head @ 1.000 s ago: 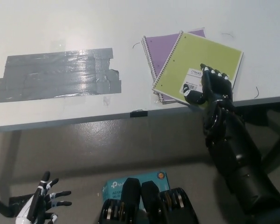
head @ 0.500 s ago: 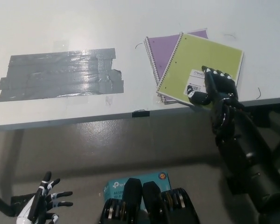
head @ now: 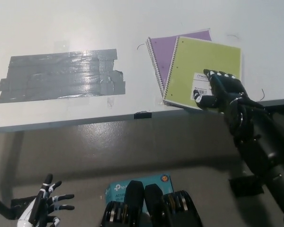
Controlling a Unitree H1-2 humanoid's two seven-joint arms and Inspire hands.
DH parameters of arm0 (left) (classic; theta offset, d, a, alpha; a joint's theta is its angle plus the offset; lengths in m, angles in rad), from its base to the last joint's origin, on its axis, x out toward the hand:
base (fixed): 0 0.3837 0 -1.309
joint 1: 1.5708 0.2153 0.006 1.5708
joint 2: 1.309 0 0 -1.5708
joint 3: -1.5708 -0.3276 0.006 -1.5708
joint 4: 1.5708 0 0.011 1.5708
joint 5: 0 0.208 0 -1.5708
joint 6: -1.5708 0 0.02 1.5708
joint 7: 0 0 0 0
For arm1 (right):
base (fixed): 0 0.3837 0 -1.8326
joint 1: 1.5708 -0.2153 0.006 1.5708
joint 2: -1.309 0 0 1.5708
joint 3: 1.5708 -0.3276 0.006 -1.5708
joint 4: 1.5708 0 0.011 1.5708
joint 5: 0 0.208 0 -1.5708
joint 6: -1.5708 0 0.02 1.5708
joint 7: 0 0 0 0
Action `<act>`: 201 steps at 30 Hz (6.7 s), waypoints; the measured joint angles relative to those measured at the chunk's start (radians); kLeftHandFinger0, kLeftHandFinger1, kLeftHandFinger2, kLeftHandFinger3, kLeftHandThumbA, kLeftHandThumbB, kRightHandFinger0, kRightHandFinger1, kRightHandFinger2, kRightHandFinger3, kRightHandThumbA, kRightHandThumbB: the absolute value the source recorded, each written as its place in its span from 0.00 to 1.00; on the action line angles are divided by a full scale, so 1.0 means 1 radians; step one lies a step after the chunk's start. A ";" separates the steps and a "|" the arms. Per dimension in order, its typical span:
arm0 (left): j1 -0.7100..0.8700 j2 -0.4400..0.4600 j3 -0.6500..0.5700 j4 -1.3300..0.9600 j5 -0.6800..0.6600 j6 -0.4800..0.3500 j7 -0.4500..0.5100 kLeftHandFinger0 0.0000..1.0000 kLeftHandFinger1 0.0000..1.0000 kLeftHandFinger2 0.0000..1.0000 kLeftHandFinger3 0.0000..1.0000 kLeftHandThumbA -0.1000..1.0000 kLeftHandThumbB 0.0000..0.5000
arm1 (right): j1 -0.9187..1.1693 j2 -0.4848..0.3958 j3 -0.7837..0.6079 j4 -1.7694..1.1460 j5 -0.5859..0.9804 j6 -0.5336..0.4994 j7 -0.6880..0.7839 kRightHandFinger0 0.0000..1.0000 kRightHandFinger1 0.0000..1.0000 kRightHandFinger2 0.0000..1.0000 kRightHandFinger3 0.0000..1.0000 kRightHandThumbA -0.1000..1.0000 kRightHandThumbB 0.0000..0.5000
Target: The robot uses its right hand to align two notebooks stacked together until they are fully overlapped
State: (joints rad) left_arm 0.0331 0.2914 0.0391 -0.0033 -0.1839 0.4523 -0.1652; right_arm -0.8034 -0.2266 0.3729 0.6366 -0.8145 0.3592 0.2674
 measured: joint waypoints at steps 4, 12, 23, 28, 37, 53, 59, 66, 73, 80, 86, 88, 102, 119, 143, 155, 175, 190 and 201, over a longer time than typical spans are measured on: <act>0.001 0.000 -0.007 0.000 0.004 0.000 0.000 0.34 0.60 0.72 1.00 1.00 0.97 | 0.003 -0.019 0.032 -0.009 0.014 -0.025 0.005 1.00 1.00 1.00 1.00 1.00 1.00; 0.002 0.000 -0.008 -0.001 0.004 0.000 -0.006 0.33 0.62 0.74 1.00 1.00 0.94 | 0.001 -0.055 0.074 -0.009 0.038 -0.069 0.007 1.00 1.00 1.00 1.00 1.00 1.00; 0.001 0.000 -0.009 -0.001 0.010 0.001 -0.017 0.35 0.62 0.72 1.00 1.00 0.97 | -0.034 -0.110 0.160 0.018 0.058 -0.141 0.013 1.00 1.00 1.00 1.00 1.00 1.00; 0.000 0.000 -0.011 -0.001 0.013 0.000 -0.018 0.42 0.65 0.74 1.00 1.00 0.96 | -0.047 -0.131 0.186 0.025 0.058 -0.156 0.022 1.00 1.00 1.00 1.00 1.00 1.00; -0.004 0.000 -0.016 -0.001 0.017 0.000 -0.021 0.26 0.55 0.62 1.00 1.00 0.95 | -0.068 -0.154 0.226 0.029 0.056 -0.177 0.034 1.00 1.00 1.00 1.00 1.00 1.00; -0.002 -0.003 -0.041 -0.029 0.019 0.001 -0.022 0.48 0.55 0.57 1.00 1.00 0.99 | -0.063 -0.133 0.242 0.013 0.044 -0.160 0.037 1.00 1.00 1.00 1.00 1.00 1.00; -0.002 -0.010 -0.043 -0.029 0.018 0.001 -0.022 0.49 0.57 0.57 1.00 1.00 0.98 | -0.065 -0.120 0.243 0.026 0.036 -0.155 0.031 1.00 1.00 1.00 1.00 1.00 1.00; -0.003 -0.010 -0.047 -0.029 0.019 0.001 -0.023 0.54 0.58 0.58 1.00 1.00 0.99 | -0.085 -0.119 0.252 0.048 0.030 -0.158 0.030 1.00 1.00 1.00 1.00 1.00 1.00; -0.006 -0.010 -0.048 -0.029 0.019 0.001 -0.024 0.52 0.59 0.60 1.00 1.00 0.96 | -0.093 -0.119 0.253 0.050 0.015 -0.153 0.025 1.00 1.00 1.00 1.00 1.00 0.55; -0.005 -0.009 -0.048 -0.029 0.019 0.001 -0.031 0.52 0.59 0.59 1.00 1.00 0.96 | -0.094 -0.165 0.265 0.002 -0.023 -0.154 0.022 1.00 1.00 1.00 1.00 0.69 0.31; -0.008 -0.009 -0.041 -0.029 0.022 0.000 -0.031 0.43 0.56 0.57 1.00 1.00 0.96 | -0.142 -0.201 0.238 -0.032 -0.040 -0.150 0.025 1.00 1.00 1.00 1.00 0.56 0.29; -0.010 -0.009 -0.039 -0.029 0.023 0.000 -0.031 0.40 0.55 0.56 1.00 1.00 0.97 | -0.154 -0.201 0.209 -0.038 -0.039 -0.151 0.019 1.00 1.00 1.00 1.00 0.56 0.26; 0.001 -0.010 -0.024 -0.021 0.027 -0.007 -0.031 0.43 0.53 0.53 1.00 1.00 0.95 | -0.181 -0.097 0.069 -0.070 -0.017 -0.176 -0.089 1.00 1.00 1.00 1.00 0.52 0.21; 0.017 -0.035 -0.024 -0.012 0.040 -0.010 -0.031 0.38 0.51 0.51 1.00 1.00 1.00 | -0.025 0.094 -0.089 0.044 -0.097 0.049 -0.171 1.00 1.00 1.00 1.00 1.00 0.74; -0.010 -0.041 -0.034 -0.027 0.043 0.000 -0.033 0.41 0.50 0.49 0.98 1.00 1.00 | 0.002 0.201 -0.270 0.049 -0.331 0.092 -0.082 1.00 1.00 1.00 1.00 1.00 1.00; -0.011 -0.042 -0.036 -0.027 0.044 0.000 -0.034 0.42 0.49 0.48 0.99 1.00 1.00 | -0.008 0.131 -0.182 0.010 -0.264 0.091 0.039 1.00 1.00 1.00 1.00 1.00 1.00; -0.016 -0.044 -0.039 -0.027 0.042 -0.001 -0.038 0.31 0.44 0.47 0.99 1.00 1.00 | -0.072 0.092 -0.030 0.028 -0.155 0.097 0.118 1.00 1.00 1.00 1.00 1.00 1.00; -0.016 -0.046 -0.039 -0.028 0.039 0.000 -0.039 0.33 0.47 0.50 1.00 1.00 1.00 | -0.099 0.092 -0.009 0.056 -0.108 0.103 0.110 1.00 1.00 1.00 1.00 1.00 1.00; -0.016 -0.052 -0.046 -0.030 0.040 0.000 -0.039 0.37 0.48 0.49 1.00 1.00 1.00 | -0.114 0.106 -0.017 0.079 -0.108 0.108 0.103 1.00 1.00 1.00 1.00 1.00 1.00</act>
State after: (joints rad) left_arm 0.0171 0.2398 -0.0068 -0.0334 -0.1442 0.4518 -0.2042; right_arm -0.9173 -0.1205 0.3556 0.7158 -0.9223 0.4674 0.3707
